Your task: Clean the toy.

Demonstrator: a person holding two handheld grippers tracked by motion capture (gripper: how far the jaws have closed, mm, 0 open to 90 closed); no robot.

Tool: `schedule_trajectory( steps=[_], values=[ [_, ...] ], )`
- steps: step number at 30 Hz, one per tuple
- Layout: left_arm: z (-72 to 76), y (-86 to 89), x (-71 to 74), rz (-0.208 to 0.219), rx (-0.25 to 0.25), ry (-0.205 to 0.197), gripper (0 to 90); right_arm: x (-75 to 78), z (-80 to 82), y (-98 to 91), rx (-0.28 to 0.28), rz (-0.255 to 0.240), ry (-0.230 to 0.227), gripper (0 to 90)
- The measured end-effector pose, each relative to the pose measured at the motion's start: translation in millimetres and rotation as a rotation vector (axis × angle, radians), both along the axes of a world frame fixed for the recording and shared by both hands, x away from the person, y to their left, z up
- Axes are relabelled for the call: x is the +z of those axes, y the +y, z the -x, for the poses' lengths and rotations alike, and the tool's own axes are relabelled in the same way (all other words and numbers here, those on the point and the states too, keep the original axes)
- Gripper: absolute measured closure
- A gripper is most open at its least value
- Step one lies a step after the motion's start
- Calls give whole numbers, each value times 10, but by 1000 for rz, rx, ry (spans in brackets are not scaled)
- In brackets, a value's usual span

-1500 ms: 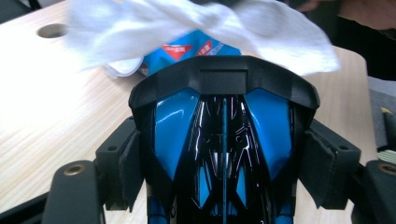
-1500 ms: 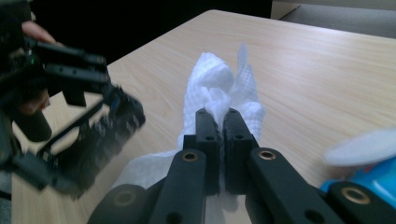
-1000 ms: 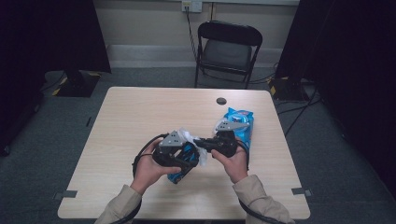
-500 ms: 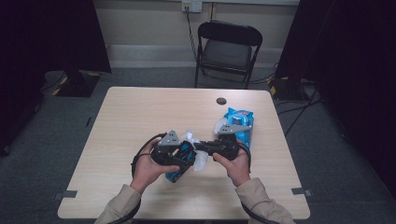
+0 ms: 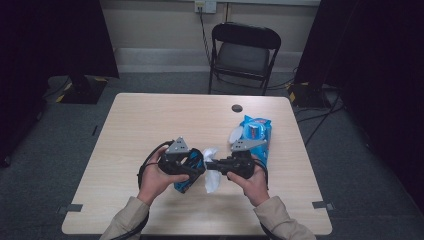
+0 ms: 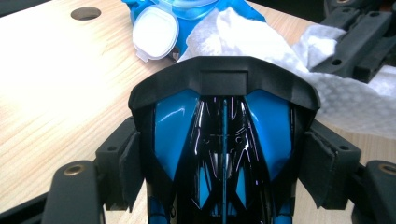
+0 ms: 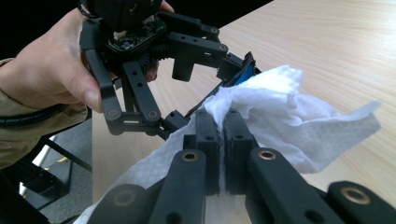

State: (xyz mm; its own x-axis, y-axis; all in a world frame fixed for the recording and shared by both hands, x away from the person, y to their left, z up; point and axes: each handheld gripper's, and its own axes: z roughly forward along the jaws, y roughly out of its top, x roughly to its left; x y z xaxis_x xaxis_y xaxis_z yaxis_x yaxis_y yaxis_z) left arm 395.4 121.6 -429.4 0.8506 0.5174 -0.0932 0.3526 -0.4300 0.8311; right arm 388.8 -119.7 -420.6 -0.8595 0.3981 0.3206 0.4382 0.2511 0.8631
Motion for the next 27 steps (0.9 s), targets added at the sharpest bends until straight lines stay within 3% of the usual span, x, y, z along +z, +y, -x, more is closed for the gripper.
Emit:
schedule_trajectory(
  steps=[11, 18, 27],
  values=[
    [-35, 62, 9, 16, 23, -4, 255, -49, 43, -37, 23, 4, 7, 875],
    [-31, 84, 20, 26, 18, 4, 255, 43, -12, -187, -47, -21, -22, 875],
    [41, -76, 42, 30, -48, 8, 254, 185, -181, -219, -99, -36, -35, 875]
  ],
)
